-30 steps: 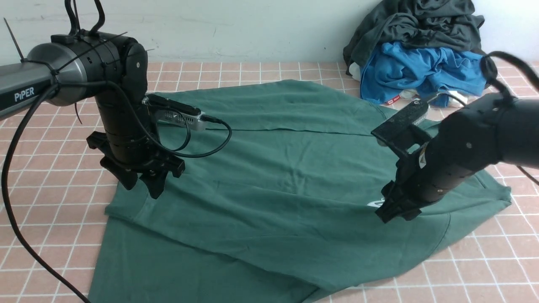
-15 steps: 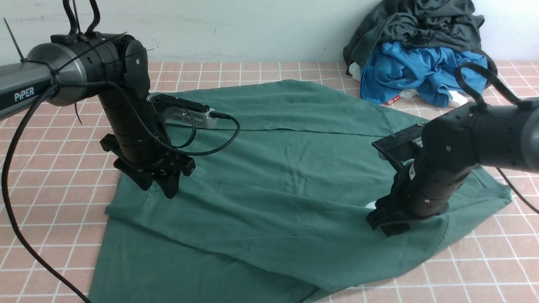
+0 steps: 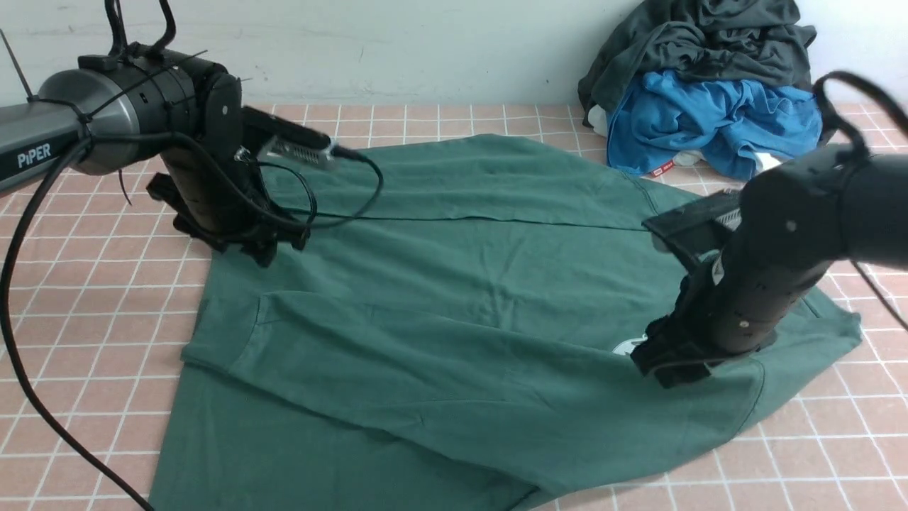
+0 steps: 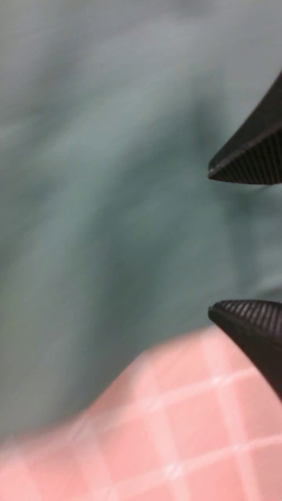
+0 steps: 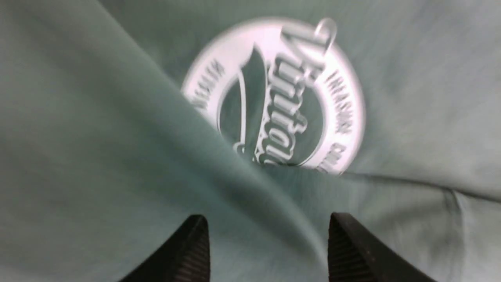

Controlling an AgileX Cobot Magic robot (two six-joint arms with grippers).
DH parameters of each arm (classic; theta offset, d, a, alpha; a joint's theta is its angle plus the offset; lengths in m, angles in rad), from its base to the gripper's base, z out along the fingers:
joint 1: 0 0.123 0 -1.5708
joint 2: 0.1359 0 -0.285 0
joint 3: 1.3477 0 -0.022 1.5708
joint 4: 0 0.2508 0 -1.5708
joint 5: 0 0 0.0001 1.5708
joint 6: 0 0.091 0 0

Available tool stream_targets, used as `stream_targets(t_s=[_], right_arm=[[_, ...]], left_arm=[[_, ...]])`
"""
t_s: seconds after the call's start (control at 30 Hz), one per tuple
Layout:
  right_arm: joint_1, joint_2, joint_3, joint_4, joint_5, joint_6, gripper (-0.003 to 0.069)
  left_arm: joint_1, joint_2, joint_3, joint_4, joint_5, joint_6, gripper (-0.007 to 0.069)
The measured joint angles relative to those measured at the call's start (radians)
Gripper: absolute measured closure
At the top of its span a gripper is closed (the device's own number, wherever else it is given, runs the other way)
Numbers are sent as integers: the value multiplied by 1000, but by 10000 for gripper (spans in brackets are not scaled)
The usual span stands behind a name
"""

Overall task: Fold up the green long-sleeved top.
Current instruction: Use the left arm to clamp the cuff farthest from it

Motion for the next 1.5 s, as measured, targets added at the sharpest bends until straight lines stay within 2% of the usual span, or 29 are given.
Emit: stream_targets(t_s=[0.1, 0.37, 0.6, 0.83, 1.07, 1.2, 1.3, 1.37, 1.5], right_arm=[[0, -75, 0, 0, -44, 0, 272], [0, -104, 0, 41, -83, -19, 272], [0, -101, 0, 63, -92, -57, 272], [0, -101, 0, 72, -97, -105, 272], [0, -101, 0, 72, -99, -112, 272], [0, -101, 0, 72, -106, -112, 272], [0, -101, 0, 72, -111, -112, 272], [0, -101, 0, 72, -111, -112, 272], [0, -101, 0, 72, -111, -112, 272]], left_arm=[[56, 49, -119, -42, -40, -53, 230], [214, 294, -457, -327, 16, -3, 95], [260, 502, -661, -496, -16, -54, 58], [263, 547, -714, -466, -22, -127, 58], [264, 550, -774, -282, 103, -132, 58], [266, 555, -783, -300, 100, -126, 64], [266, 572, -783, -374, 84, -91, 116], [266, 580, -788, -438, 65, -43, 204], [266, 582, -788, -448, 68, -2, 378]])
